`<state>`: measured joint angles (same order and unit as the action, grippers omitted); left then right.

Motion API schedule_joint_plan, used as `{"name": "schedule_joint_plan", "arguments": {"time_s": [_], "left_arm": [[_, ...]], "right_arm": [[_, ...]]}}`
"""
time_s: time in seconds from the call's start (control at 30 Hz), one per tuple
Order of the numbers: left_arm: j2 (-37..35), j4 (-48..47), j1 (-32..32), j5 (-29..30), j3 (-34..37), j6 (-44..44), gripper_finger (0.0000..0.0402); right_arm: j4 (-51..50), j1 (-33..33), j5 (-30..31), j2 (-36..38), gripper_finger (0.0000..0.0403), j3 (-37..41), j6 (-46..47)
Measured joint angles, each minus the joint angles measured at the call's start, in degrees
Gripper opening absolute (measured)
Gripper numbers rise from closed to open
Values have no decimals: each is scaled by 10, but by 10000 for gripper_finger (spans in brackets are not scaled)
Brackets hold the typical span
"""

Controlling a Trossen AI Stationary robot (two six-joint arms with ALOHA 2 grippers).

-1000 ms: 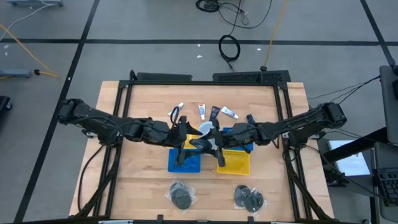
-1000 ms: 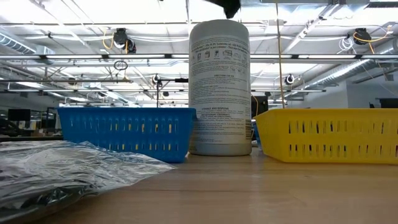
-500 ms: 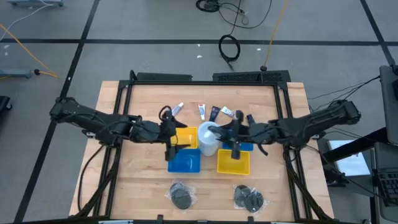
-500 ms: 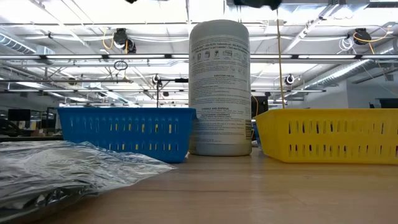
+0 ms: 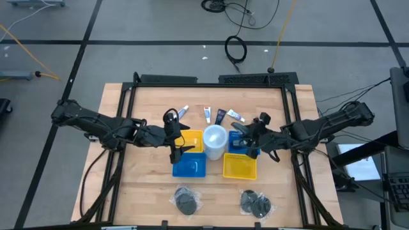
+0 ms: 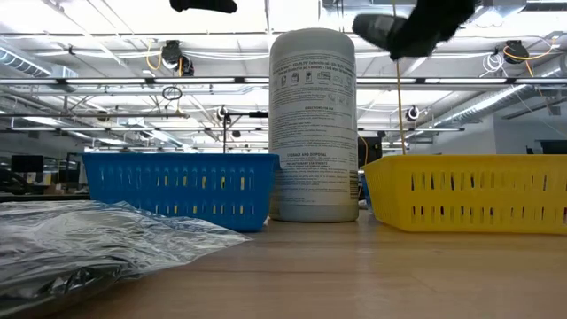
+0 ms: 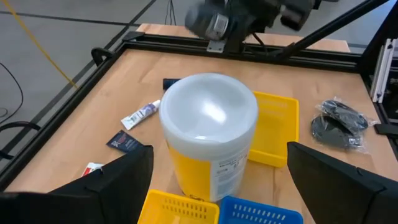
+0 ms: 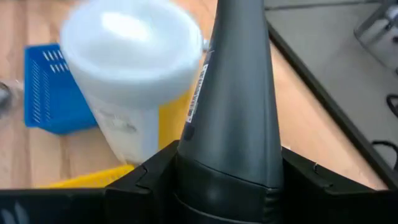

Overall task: Pick & Place Travel size toiletries
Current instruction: Put the black deodorant into the top blue bin

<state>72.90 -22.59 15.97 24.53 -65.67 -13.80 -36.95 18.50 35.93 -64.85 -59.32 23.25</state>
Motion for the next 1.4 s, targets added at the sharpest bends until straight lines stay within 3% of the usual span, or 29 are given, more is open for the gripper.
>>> {"name": "schedule_joint_plan", "arguments": {"time_s": [0.37,0.83,0.97,1.23,1.4], "left_arm": [[0,1,0,0,0,-2,363],[0,1,0,0,0,-2,363],[0,2,0,0,0,1,363],[0,2,0,0,0,1,363],[0,2,0,0,0,1,363]], "right_arm": [[9,-3,-2,0,187,124,81],[152,-75,-114,0,187,265,66],[195,-87,-153,0,187,279,36],[199,-88,-152,-1,187,281,15],[216,-88,-149,-14,241,281,10]]}}
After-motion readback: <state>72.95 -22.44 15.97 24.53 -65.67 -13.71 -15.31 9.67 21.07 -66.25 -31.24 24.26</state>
